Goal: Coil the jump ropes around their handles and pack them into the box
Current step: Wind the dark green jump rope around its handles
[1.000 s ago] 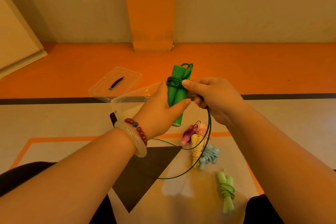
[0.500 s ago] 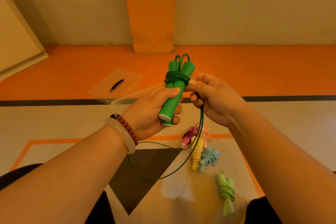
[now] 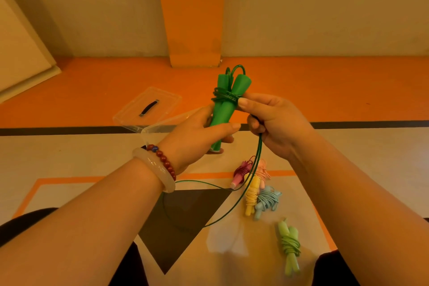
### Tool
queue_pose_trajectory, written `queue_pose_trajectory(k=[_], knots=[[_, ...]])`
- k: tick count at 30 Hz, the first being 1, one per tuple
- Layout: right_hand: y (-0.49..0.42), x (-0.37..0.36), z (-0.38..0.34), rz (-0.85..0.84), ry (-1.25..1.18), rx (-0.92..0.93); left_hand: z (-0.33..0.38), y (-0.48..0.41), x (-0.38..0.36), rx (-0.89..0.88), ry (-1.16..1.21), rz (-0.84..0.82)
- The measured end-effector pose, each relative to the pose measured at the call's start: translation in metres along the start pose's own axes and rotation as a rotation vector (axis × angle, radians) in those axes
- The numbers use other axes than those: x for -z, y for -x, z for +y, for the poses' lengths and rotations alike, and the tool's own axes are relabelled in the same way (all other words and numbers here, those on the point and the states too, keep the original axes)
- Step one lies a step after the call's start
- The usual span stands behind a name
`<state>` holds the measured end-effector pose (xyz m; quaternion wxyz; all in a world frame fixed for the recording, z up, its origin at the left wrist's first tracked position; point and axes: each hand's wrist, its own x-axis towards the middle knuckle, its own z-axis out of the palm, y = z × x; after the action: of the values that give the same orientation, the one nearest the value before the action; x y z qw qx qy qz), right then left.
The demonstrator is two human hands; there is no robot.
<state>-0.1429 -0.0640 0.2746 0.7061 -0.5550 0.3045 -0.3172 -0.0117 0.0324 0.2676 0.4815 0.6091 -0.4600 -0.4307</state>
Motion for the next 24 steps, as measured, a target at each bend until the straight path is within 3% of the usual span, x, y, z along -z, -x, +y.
queue_pose_trajectory(k=[5,12,18,24], knots=[[0.001,0.002,-0.003,-0.049,-0.012,0.007,0.0,0.002,0.0,-0.062,0.015,0.048],[0.003,0.003,-0.003,-0.038,0.125,0.048,0.003,0.004,-0.003,0.038,0.173,0.008],[0.003,0.007,-0.005,0.151,0.418,0.056,-0.008,-0.006,-0.001,-0.054,-0.337,0.199],[0.013,-0.012,-0.003,0.002,0.38,0.163,-0.01,-0.01,0.005,-0.079,-0.596,0.17]])
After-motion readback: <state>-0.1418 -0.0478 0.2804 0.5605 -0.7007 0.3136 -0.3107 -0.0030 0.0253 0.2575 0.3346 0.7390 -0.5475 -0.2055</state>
